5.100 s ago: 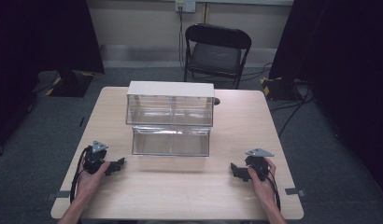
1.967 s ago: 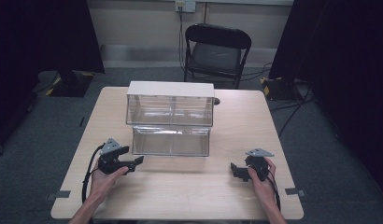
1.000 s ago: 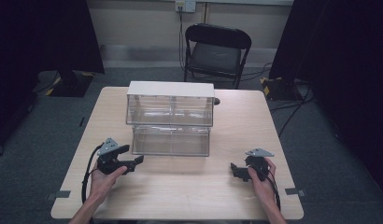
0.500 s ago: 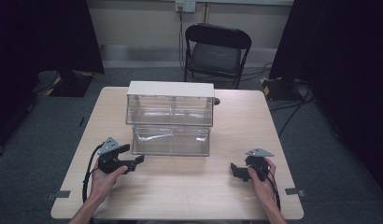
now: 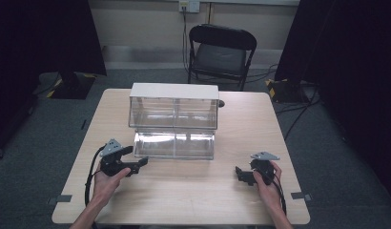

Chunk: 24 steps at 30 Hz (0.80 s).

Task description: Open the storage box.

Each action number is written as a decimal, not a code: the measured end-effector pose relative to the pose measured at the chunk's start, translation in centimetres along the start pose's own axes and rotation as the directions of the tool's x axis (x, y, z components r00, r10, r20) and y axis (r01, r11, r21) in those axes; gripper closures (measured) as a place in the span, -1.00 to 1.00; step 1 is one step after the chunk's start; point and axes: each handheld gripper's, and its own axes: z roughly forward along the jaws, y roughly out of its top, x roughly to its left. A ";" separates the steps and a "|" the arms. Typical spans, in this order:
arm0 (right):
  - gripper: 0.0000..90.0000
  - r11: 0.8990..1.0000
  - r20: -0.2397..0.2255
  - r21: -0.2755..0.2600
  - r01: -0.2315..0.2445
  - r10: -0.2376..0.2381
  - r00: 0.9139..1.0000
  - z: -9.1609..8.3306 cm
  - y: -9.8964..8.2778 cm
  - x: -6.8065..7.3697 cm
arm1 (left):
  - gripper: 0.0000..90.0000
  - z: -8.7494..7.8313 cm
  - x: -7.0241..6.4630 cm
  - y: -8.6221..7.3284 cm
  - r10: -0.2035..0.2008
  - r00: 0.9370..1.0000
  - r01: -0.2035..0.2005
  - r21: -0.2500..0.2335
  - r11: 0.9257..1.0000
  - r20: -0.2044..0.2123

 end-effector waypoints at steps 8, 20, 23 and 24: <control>-0.82 1.000 0.000 0.001 0.000 0.000 1.000 0.0 0.0 0.0 | -0.64 0.2 -0.2 0.4 0.015 1.000 -0.015 0.010 1.000 -0.013; -0.82 1.000 0.000 0.001 -0.001 0.001 1.000 0.0 0.0 0.0 | -0.65 -0.3 -0.4 0.8 0.033 0.999 -0.033 0.014 0.999 -0.030; -0.82 1.000 0.001 0.001 -0.001 0.001 1.000 0.0 0.0 0.0 | -0.65 -0.3 -0.4 0.9 0.023 0.999 -0.023 0.010 1.000 -0.024; -0.82 1.000 0.001 0.001 -0.001 0.001 1.000 0.0 0.0 0.0 | -0.65 -0.3 -0.3 0.9 0.020 1.000 -0.020 0.006 1.000 -0.023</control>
